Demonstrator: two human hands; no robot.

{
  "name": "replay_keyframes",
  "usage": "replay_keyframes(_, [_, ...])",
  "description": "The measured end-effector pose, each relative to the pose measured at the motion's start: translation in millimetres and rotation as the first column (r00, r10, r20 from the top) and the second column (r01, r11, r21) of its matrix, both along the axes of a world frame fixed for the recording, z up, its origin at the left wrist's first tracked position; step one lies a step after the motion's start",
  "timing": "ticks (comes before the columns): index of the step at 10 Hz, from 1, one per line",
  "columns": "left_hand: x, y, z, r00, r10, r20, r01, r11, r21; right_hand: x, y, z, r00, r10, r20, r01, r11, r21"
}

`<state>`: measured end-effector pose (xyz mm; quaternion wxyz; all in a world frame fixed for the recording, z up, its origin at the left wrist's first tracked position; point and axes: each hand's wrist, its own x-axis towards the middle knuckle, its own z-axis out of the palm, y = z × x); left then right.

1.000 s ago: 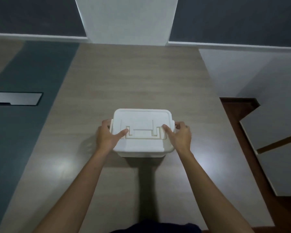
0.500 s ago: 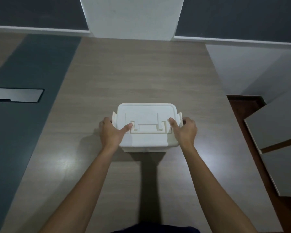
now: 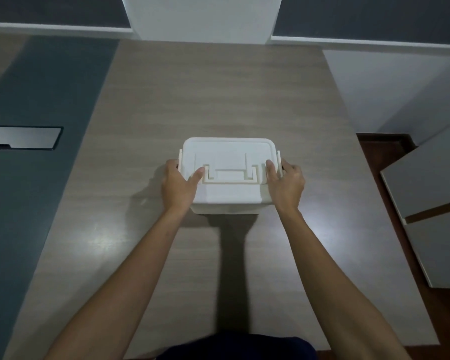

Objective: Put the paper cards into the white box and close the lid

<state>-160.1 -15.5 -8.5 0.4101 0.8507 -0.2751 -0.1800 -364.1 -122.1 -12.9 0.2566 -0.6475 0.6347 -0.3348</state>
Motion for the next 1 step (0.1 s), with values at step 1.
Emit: replay_keyframes(1, [-2.9, 16.0, -5.3, 0.993, 0.065, -0.095, -0.071, 0.996, -0.057, -14.7, 13.8, -9.2, 0.981, -0.075, 0.178, 0.061, 0.995, 0.085])
